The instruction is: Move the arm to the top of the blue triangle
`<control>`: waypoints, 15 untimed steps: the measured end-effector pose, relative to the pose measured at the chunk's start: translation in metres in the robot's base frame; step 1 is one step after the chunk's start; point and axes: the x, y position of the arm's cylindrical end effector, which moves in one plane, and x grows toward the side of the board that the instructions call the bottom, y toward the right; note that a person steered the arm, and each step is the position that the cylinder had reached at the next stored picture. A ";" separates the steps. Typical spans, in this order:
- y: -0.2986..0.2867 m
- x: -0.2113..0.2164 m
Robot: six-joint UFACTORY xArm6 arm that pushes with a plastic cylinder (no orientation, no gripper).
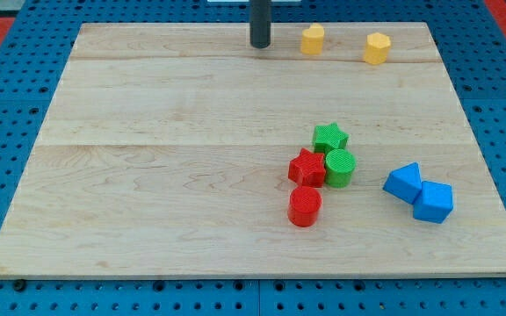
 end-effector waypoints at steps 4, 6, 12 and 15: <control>0.047 0.011; 0.034 0.010; 0.040 0.010; 0.047 0.025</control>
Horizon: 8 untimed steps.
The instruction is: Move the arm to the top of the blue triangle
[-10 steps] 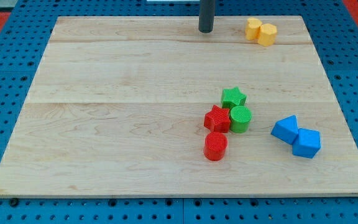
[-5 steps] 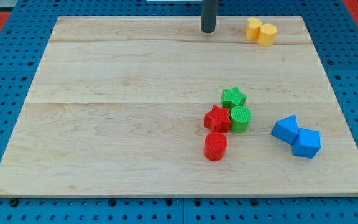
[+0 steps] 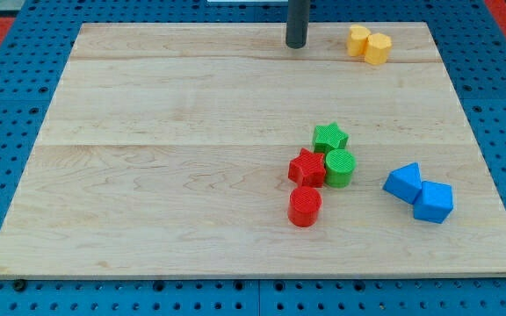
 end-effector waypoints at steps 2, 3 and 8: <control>0.053 0.096; 0.076 0.132; 0.089 0.155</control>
